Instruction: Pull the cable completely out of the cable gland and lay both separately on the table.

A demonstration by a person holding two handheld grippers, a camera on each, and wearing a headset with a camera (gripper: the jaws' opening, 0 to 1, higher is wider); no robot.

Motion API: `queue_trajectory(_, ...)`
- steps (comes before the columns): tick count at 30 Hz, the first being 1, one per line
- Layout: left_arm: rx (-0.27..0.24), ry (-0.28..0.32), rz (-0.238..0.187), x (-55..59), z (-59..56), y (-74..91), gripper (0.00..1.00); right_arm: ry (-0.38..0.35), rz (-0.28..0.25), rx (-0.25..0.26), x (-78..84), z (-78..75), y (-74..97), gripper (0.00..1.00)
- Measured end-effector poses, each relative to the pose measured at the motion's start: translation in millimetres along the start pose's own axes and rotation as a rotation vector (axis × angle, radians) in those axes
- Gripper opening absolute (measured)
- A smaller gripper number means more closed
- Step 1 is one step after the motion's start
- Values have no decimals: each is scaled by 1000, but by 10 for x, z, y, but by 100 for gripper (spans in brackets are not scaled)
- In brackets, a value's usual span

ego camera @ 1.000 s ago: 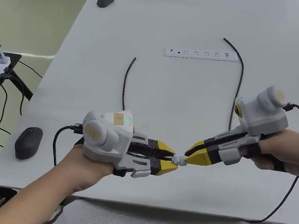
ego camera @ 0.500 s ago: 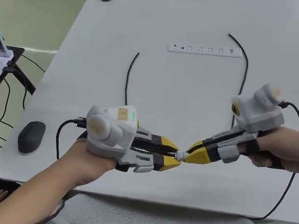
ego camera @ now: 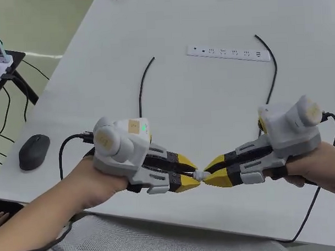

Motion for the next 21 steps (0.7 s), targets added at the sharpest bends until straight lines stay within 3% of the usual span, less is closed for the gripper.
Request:
queue_trajectory(5, 9, 11, -4, -33, -9, -2, 15, 110, 19, 62, -19, 57, 12, 7)
queue_trajectory(13, 24, 51, -6, -53, -43, -3, 15, 386, 89, 190, -17, 187, -16, 7)
queue_trajectory(21, 13, 90, -23, -86, -73, 30, 15, 588, 103, 313, -29, 335, -34, 7)
Point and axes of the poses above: the centre of the closed fingertips' face, and the gripper's own axes: y roughly backward along the fingers, z roughly to its left, x roughly out of its underside, the point moved 9 cm from there along y, roughly backward along the fingers, and after that the axes turned 7 degrees about -y, right-handed, at the moved point
